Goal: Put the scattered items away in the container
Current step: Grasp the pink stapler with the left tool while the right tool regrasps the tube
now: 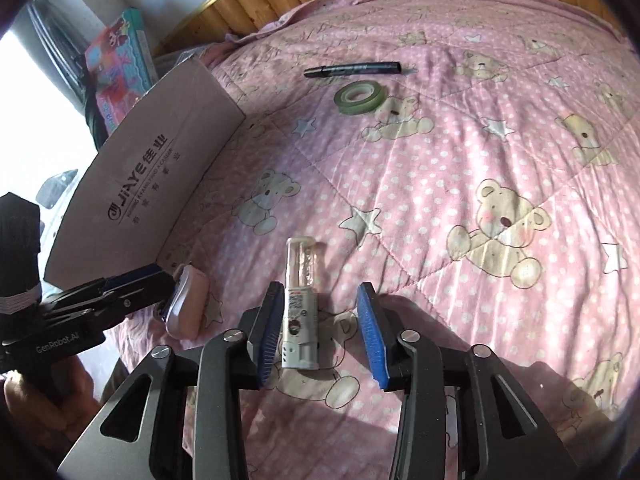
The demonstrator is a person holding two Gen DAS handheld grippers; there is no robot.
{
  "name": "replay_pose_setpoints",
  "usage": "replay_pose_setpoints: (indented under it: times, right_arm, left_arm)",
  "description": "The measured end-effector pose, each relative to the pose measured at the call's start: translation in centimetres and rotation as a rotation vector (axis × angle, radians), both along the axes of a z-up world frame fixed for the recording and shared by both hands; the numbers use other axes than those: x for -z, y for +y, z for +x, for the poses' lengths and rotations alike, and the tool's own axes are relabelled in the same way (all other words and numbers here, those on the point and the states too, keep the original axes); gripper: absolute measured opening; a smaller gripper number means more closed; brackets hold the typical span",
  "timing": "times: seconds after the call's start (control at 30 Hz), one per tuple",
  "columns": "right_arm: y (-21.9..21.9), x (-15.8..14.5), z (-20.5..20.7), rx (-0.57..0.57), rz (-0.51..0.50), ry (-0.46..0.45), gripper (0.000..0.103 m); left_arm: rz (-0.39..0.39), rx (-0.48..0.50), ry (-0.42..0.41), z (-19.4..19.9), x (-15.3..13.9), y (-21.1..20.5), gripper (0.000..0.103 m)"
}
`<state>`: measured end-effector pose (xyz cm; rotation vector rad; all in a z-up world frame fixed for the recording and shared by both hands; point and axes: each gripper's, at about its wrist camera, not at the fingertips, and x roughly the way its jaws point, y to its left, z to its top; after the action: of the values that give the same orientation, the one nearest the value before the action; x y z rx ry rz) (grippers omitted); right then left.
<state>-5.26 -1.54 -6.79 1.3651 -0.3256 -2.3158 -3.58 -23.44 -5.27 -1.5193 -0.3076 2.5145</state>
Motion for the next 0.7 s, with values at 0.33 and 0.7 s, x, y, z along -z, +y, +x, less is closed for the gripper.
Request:
replay_pose_setpoints:
  times: [0.33, 0.7]
  right_arm:
    - [-7.0, 3.5, -1.1, -0.096, -0.376, -0.283, 0.041]
    - [-12.2, -4.0, 1.5, -0.212, 0.355, 0.212, 0.027]
  left_arm:
    - [0.038, -0.033, 0.112, 2.9, -5.0, -2.5, 0.044]
    - [0.053, -0.024, 0.145, 4.0, -6.3, -3.1, 0.044]
